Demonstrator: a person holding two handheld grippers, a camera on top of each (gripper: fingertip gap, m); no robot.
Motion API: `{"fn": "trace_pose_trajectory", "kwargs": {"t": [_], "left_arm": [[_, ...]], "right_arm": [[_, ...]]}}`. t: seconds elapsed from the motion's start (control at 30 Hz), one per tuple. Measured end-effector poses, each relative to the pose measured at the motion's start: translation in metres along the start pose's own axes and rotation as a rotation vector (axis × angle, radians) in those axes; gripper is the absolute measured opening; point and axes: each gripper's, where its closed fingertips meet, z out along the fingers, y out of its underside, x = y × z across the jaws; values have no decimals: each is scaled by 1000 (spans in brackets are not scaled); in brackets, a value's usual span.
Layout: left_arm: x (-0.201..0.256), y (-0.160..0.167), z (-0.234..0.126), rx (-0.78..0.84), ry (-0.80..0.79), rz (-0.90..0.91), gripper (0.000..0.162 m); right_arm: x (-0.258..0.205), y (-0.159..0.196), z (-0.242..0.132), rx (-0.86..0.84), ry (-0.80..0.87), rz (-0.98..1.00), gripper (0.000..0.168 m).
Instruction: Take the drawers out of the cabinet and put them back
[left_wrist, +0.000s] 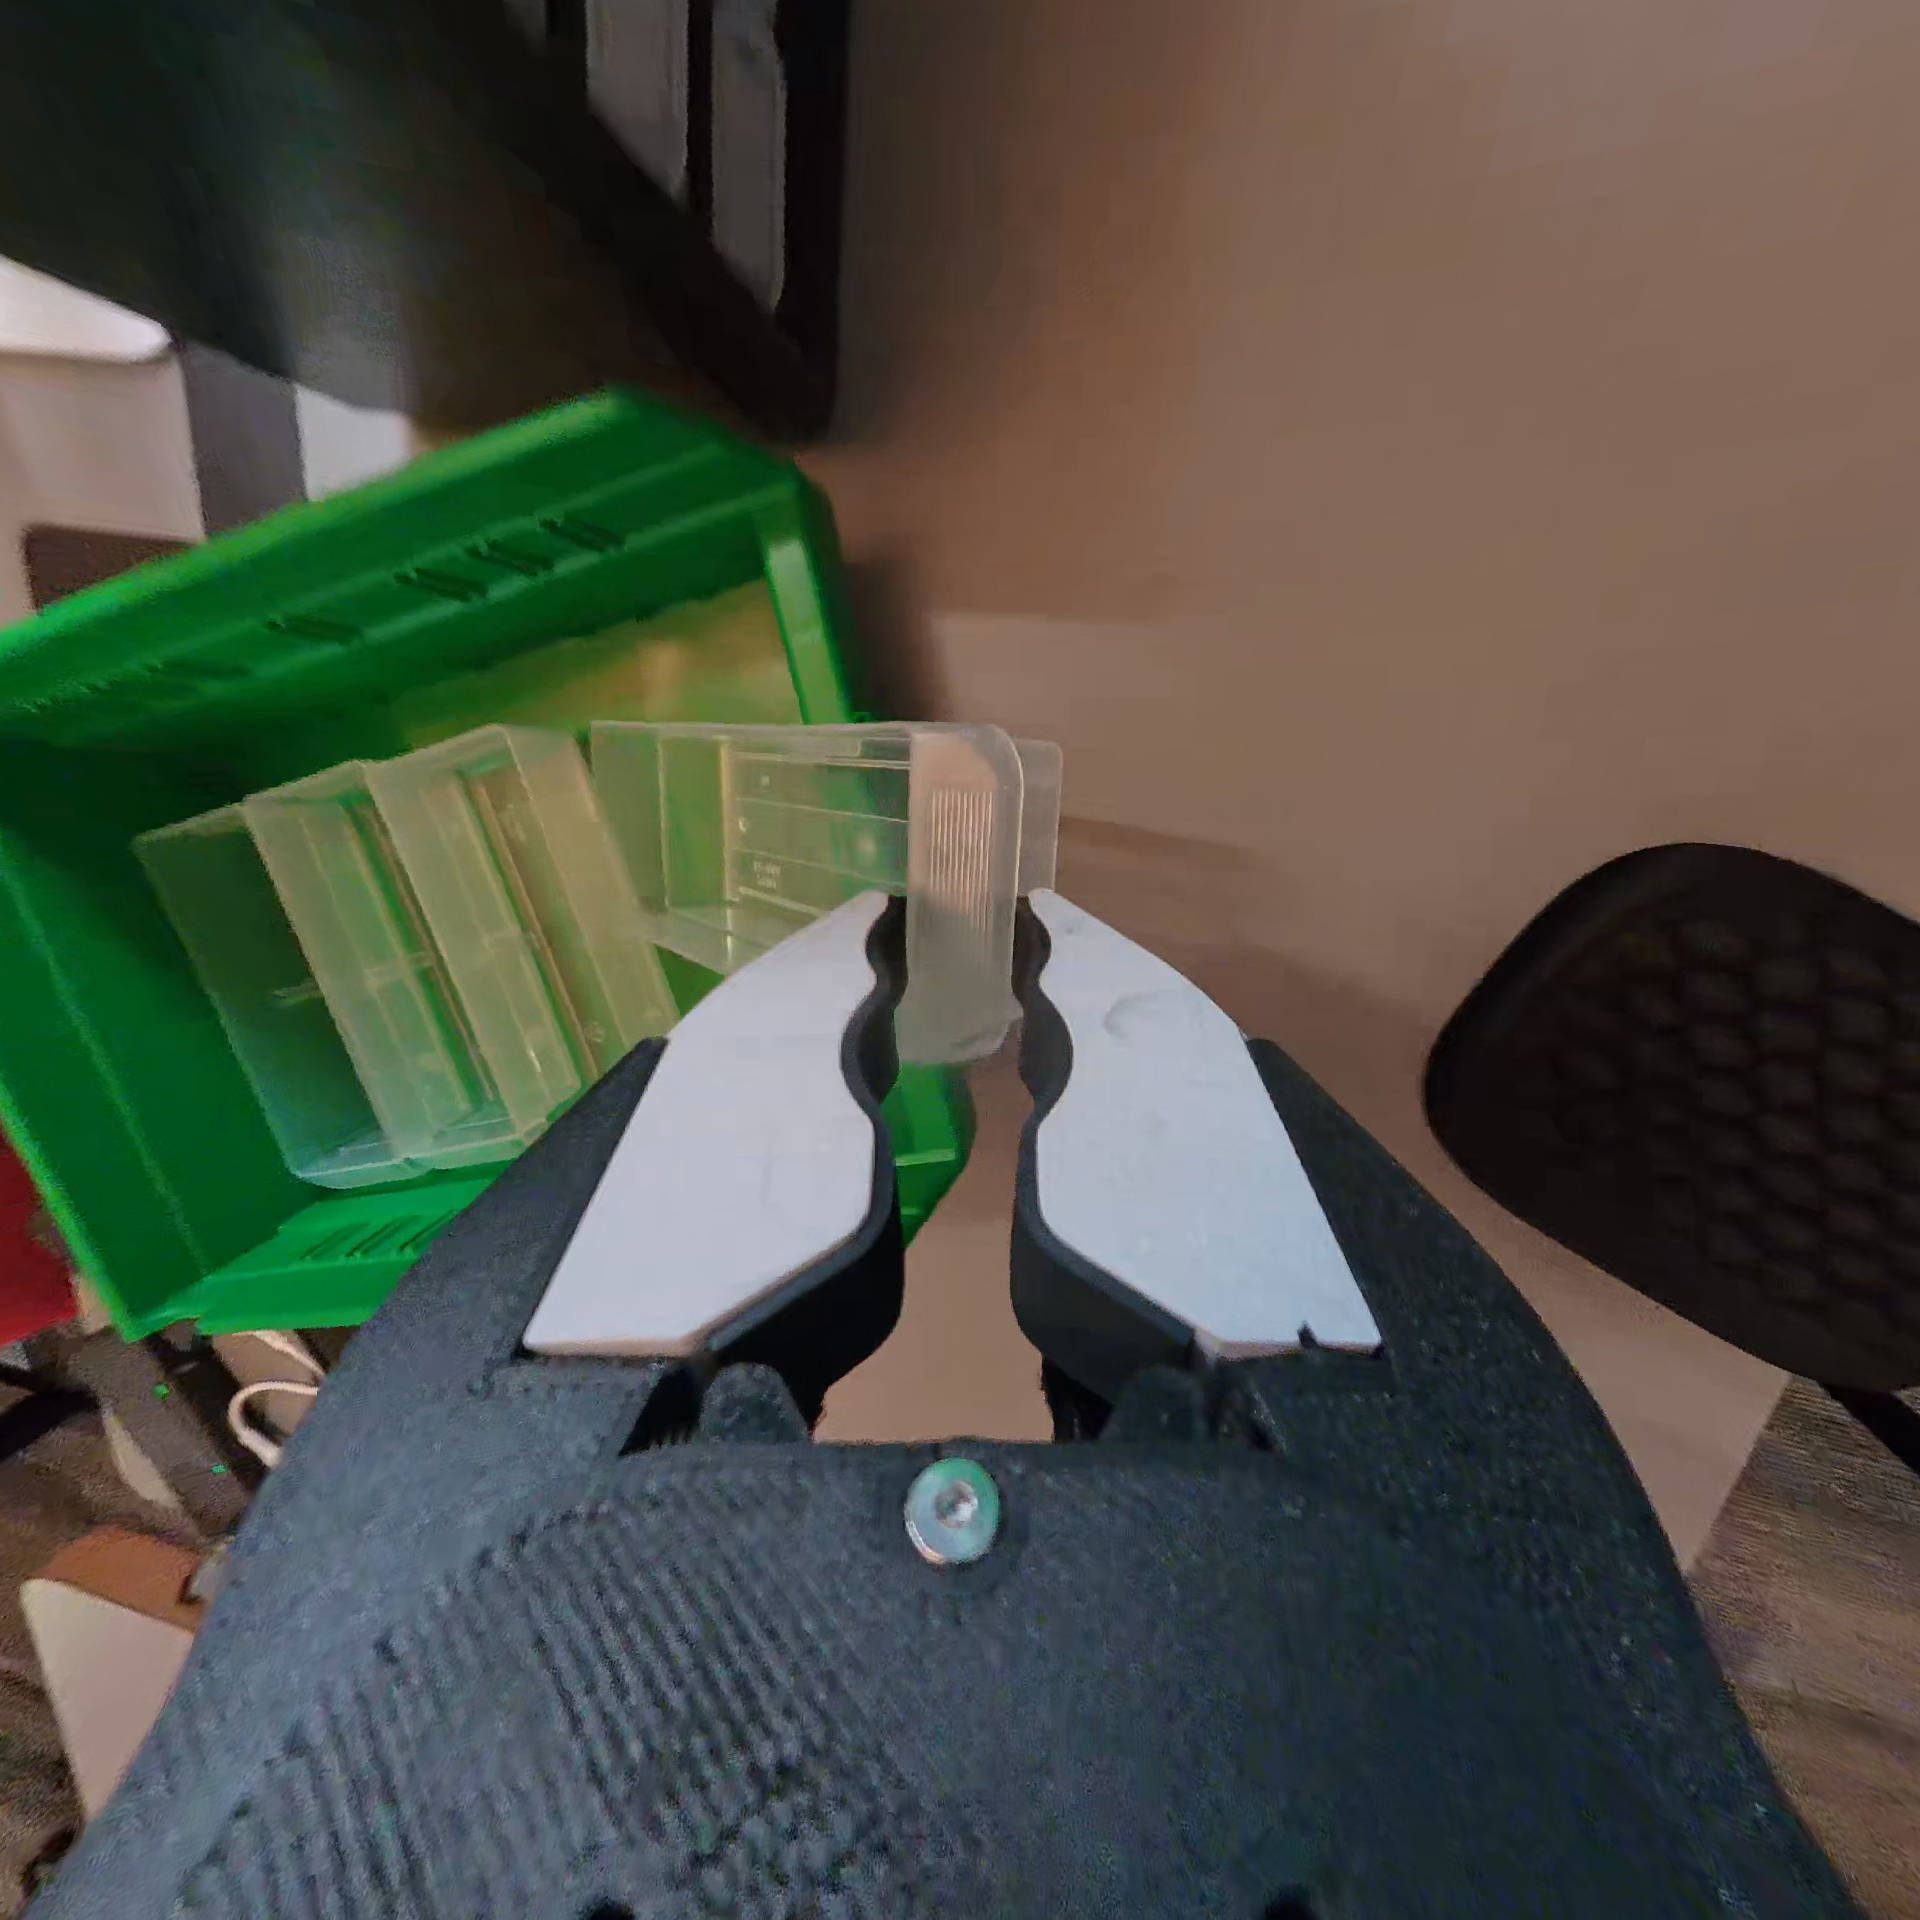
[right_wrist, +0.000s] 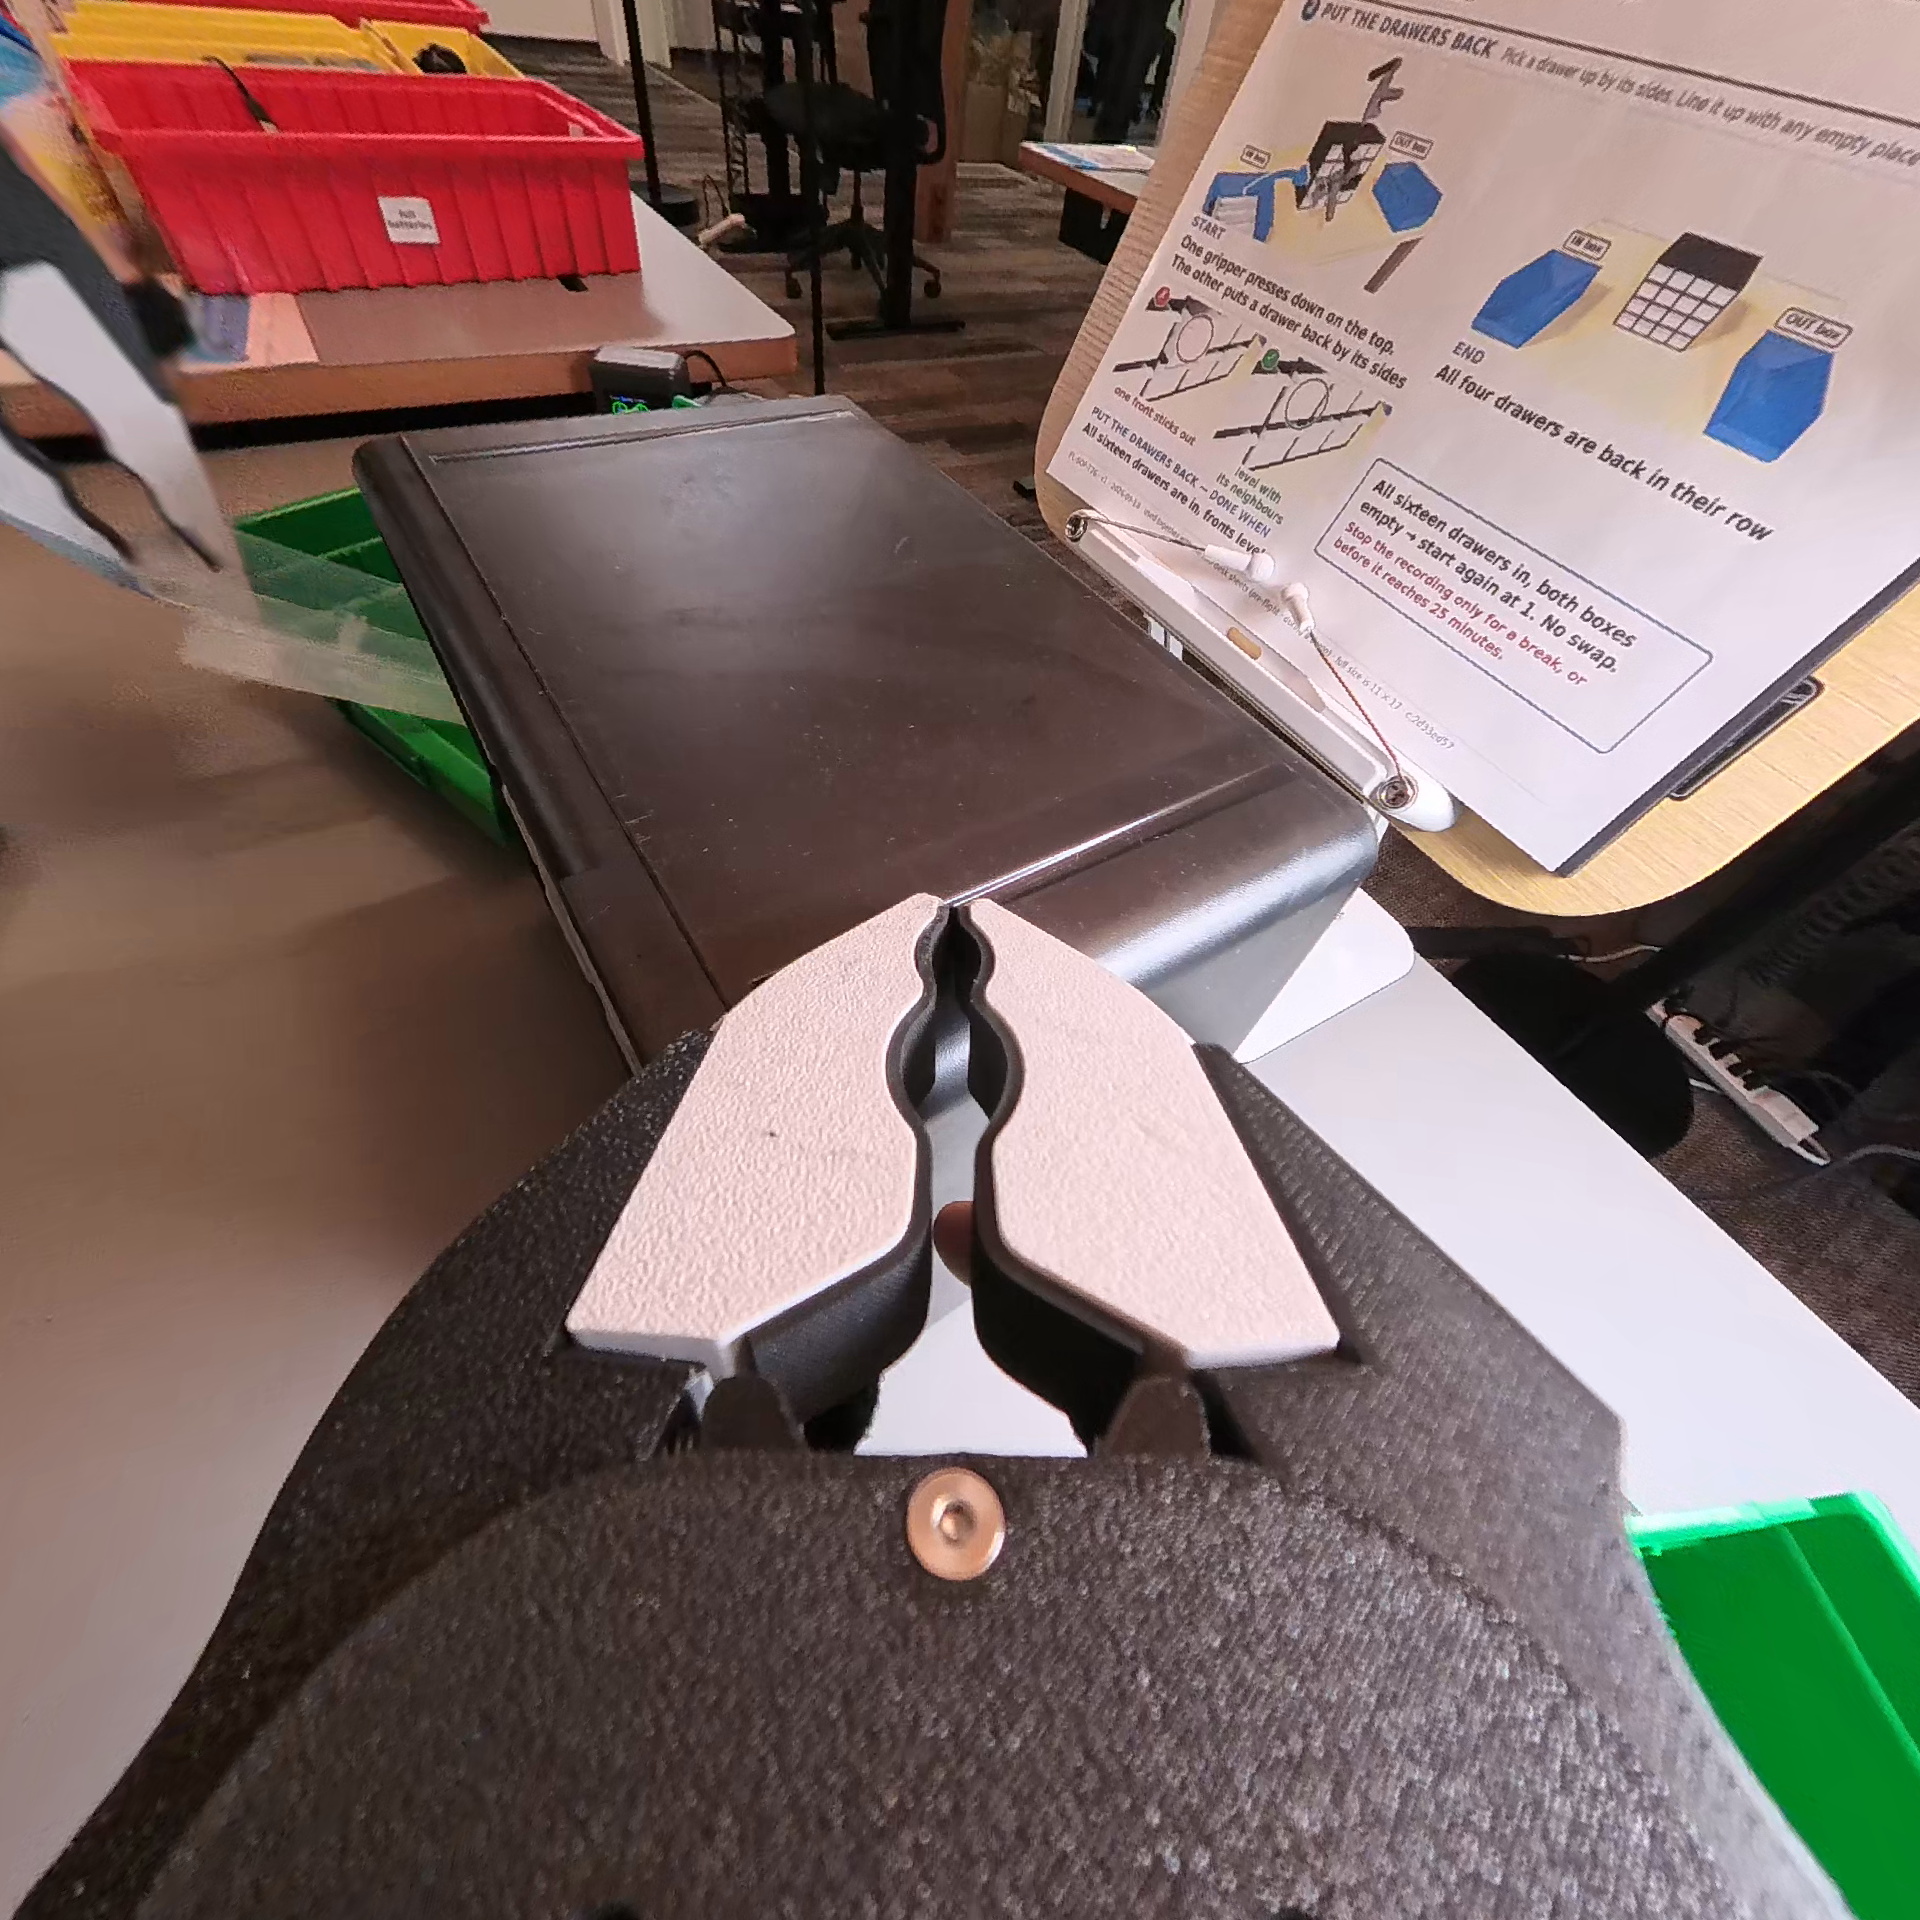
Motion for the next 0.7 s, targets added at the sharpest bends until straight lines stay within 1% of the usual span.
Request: {"fn": "trace_pose_trajectory", "kwargs": {"t": [0.17,0.3,0.4,0.53,0.7], "left_arm": [[34,-42,-42,78,-57,77,20],[63,-87,-73,180,-52,99,19],[77,-118,-85,245,-30,79,20],[64,-143,-89,267,-107,42,20],[45,-154,-82,226,-143,32,20]], "right_arm": [[0,0,0,2,-5,0,0],[0,0,0,1,-2,-2,0],[0,0,0,-1,1,-4,0],[0,0,0,-4,5,-8,0],[0,0,0,-4,3,-1,0]]}}
